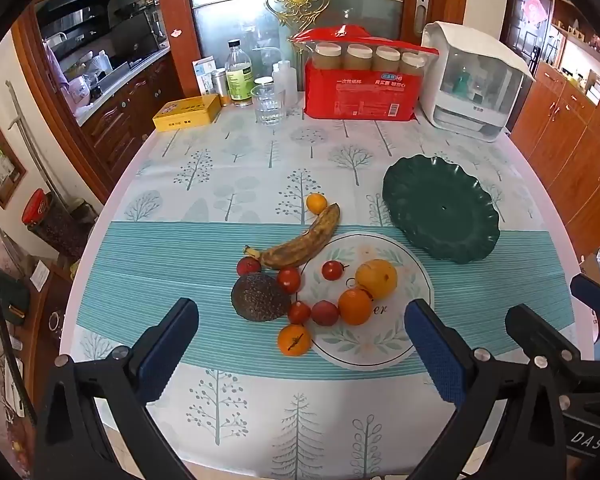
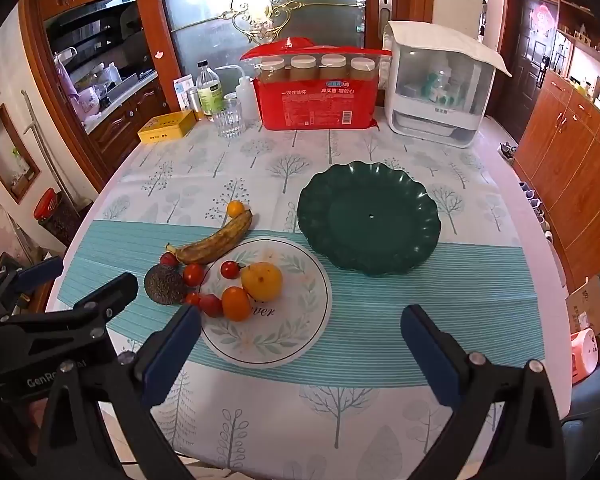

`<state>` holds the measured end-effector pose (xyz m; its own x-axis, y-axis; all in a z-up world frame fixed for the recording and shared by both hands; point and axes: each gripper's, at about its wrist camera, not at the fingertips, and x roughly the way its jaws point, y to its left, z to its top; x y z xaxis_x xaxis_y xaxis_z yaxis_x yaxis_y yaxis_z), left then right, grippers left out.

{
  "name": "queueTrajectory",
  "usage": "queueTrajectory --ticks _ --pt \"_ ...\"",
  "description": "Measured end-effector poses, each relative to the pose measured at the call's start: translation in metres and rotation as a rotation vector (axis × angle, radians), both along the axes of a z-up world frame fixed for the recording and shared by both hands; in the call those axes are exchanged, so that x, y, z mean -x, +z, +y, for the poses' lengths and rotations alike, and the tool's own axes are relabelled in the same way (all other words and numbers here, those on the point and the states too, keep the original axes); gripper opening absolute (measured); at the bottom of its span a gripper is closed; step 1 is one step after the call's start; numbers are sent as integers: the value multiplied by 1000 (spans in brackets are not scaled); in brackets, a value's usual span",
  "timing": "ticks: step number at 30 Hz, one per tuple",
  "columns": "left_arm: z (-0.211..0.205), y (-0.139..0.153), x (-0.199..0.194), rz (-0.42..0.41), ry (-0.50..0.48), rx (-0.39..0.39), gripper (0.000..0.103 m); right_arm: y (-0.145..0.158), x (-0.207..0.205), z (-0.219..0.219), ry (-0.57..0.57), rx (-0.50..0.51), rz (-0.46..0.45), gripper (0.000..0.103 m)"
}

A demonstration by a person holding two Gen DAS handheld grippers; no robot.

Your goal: Organize fruits

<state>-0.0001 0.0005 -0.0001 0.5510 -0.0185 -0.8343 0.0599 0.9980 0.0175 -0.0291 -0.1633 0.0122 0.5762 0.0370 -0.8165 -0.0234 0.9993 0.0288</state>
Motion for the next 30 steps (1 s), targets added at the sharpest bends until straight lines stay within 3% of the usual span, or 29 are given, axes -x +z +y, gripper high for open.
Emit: queueTrajectory --ticks 11,30 --pt "0 7 -1 -8 6 2 102 7 1 -4 6 -1 -42 100" --pt "1 7 3 -24 13 3 102 9 -3 -6 -1 7 -37 100"
